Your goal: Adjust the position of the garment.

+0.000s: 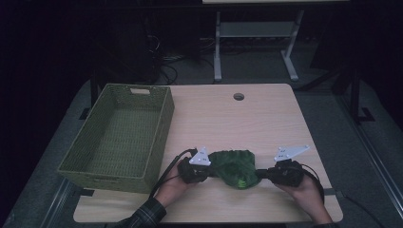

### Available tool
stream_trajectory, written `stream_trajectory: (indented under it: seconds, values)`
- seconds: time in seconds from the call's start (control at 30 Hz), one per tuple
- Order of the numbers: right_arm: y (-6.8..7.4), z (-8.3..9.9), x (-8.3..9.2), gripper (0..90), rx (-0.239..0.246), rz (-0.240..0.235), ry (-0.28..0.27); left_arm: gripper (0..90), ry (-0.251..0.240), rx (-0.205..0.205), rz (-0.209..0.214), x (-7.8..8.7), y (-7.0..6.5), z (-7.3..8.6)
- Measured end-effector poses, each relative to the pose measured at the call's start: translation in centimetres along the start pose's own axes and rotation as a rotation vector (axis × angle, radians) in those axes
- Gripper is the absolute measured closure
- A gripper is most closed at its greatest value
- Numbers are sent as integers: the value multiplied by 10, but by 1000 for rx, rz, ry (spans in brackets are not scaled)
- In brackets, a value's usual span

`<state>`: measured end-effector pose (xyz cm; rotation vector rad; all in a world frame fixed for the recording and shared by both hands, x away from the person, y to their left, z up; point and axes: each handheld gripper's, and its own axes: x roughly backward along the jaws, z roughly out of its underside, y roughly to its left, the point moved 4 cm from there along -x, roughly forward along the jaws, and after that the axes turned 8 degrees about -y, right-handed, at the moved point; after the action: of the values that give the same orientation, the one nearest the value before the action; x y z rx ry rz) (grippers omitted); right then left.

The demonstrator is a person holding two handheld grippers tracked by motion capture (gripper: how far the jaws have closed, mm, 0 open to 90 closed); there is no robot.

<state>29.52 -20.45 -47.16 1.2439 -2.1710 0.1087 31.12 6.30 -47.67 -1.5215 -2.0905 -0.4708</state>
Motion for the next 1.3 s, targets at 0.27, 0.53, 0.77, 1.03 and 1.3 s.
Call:
stream_trajectory:
  seconds: [0.27,0.53,0.77,1.03,1.3]
  values:
    - [-10,12,-22,899,-7,51,72,879,63,-83,-8,-16,-7,3]
    - [3,13,-28,897,11,26,78,878,84,-106,-74,-26,9,-3]
    - [19,14,-38,895,41,-48,76,873,75,-69,-92,-36,27,-8]
    - [27,9,-42,847,65,-70,66,829,32,6,-107,-37,36,-12]
    - [28,1,-17,657,69,-9,-10,715,-10,54,-130,-16,38,-19]
